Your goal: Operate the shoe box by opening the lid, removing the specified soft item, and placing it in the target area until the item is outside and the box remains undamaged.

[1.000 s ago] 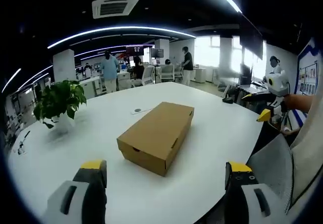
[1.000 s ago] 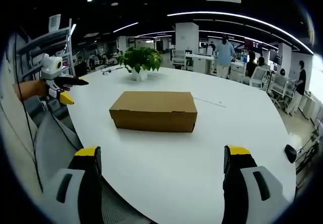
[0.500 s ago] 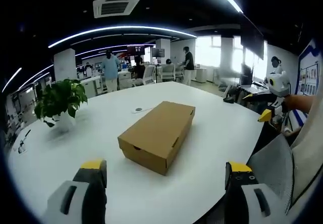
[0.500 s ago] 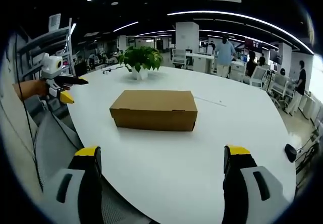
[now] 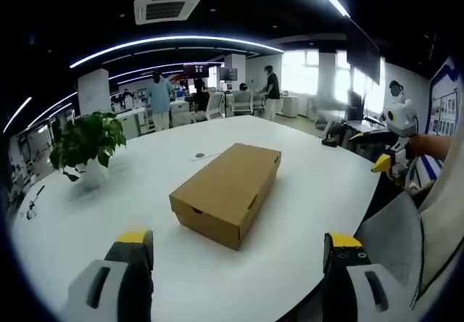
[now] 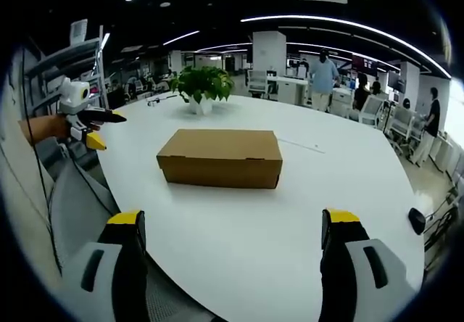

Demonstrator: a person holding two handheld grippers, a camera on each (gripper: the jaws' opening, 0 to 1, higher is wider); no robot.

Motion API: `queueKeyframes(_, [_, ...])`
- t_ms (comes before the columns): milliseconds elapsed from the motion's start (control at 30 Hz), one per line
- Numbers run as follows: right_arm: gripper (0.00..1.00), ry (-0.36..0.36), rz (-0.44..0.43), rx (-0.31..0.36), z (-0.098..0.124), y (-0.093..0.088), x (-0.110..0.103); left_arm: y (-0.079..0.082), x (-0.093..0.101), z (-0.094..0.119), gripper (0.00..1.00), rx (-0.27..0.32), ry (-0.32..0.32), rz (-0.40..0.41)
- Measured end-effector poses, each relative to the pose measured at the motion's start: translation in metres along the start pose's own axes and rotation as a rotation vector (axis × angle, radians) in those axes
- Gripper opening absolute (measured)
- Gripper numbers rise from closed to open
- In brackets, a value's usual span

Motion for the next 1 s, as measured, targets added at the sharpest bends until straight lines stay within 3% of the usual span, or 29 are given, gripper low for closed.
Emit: queueKeyframes(1000, [0.96, 0.034, 0.032, -0.020, -0.010, 0.004, 0.016, -0.007, -0.002, -0.005, 1.00, -0.030, 0.034, 0.018])
Point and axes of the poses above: the point that each gripper's makers call its tool centre point, and the gripper's own axes: z roughly backward along the fingers, x roughly to its right, y roughly out of its top, the point moved 6 cm from there along z, roughly backward along the fingers, and after that the axes turned 1 degree about -y, right-handed, at the moved point
